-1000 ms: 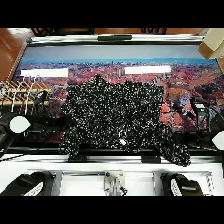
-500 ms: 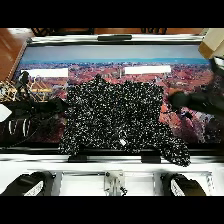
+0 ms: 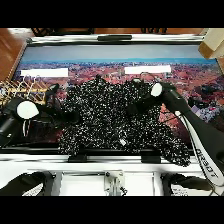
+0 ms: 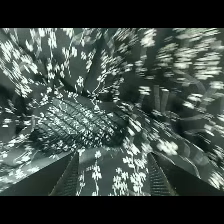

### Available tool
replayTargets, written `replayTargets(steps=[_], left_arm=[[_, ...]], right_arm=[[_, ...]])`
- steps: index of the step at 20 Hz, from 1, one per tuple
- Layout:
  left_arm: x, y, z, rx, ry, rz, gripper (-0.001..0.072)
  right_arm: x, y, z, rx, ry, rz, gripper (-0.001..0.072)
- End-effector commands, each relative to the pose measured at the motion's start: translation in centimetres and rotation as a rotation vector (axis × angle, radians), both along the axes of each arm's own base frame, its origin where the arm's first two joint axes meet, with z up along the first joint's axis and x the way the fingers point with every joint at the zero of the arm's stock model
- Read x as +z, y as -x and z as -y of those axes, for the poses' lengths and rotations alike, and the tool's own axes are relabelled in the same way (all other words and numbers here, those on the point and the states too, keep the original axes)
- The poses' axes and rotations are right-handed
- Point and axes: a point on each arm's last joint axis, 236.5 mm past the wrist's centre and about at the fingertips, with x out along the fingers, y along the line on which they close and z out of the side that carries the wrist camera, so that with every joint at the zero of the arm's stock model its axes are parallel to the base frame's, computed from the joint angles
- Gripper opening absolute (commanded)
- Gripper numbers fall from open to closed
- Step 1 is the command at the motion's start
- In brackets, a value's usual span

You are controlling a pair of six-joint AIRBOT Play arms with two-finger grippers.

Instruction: Fold the shirts.

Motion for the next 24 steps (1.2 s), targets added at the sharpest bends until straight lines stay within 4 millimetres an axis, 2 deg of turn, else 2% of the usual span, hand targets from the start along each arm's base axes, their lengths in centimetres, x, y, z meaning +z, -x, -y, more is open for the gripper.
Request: replayTargets(steps=[1, 5, 6, 7, 11, 12, 13, 15, 16, 18, 21, 22, 24], left_arm=[[-1.5, 0.9, 1.0, -0.036, -0.020, -0.051, 0.0595], [-1.3, 0.2, 1.3, -0.026, -0.009, -0.025, 0.0596], [-1.3, 0.1, 1.3, -0.024, -0.007, -0.019, 0.0596], [-1.3, 0.1, 1.3, -0.024, -0.006, -0.018, 0.0595], [-1.2, 0.1, 1.4, -0.024, -0.004, -0.019, 0.0595], [-1.2, 0.1, 1.4, -0.024, -0.004, -0.020, 0.0596], [-1.2, 0.1, 1.4, -0.024, -0.004, -0.019, 0.0596], [-1.2, 0.1, 1.4, -0.024, -0.004, -0.020, 0.0595], [-1.2, 0.1, 1.4, -0.024, -0.004, -0.019, 0.0595], [-0.9, 0.1, 1.7, -0.024, 0.013, -0.020, 0.0596], [1.3, -0.2, 3.3, -0.057, 0.082, 0.012, 0.0596], [2.2, -0.6, 3.7, -0.061, 0.099, 0.031, 0.0596], [4.3, -1.4, 4.4, -0.081, 0.129, 0.082, 0.0599]], right_arm=[[-2.8, -0.5, 0.0, 0.037, 0.083, 0.009, 0.0529], [-2.9, -1.6, 0.5, -0.032, 0.102, 0.033, 0.0527], [-3.0, -1.6, 0.7, -0.037, 0.111, 0.033, 0.0417], [-3.1, -1.6, 1.0, -0.040, 0.125, 0.033, 0.0245], [-3.3, -2.0, 1.8, -0.126, 0.151, 0.024, 0.0222], [-3.4, -1.9, 1.8, -0.126, 0.153, 0.019, 0.0087], [-3.3, -1.9, 1.8, -0.126, 0.154, 0.017, 0.0059], [-2.8, -1.6, 1.9, -0.112, 0.155, 0.017, 0.0059], [-1.8, -1.5, 1.9, -0.093, 0.148, 0.039, 0.0059], [2.3, -1.9, 1.7, -0.051, 0.115, 0.144, 0.0059], [12.4, -1.3, 1.6, -0.048, 0.016, 0.373, 0.0059], [16.2, -0.3, 1.7, -0.053, -0.033, 0.456, 0.0059], [22.2, 2.8, 1.6, -0.059, -0.135, 0.557, 0.0059]])
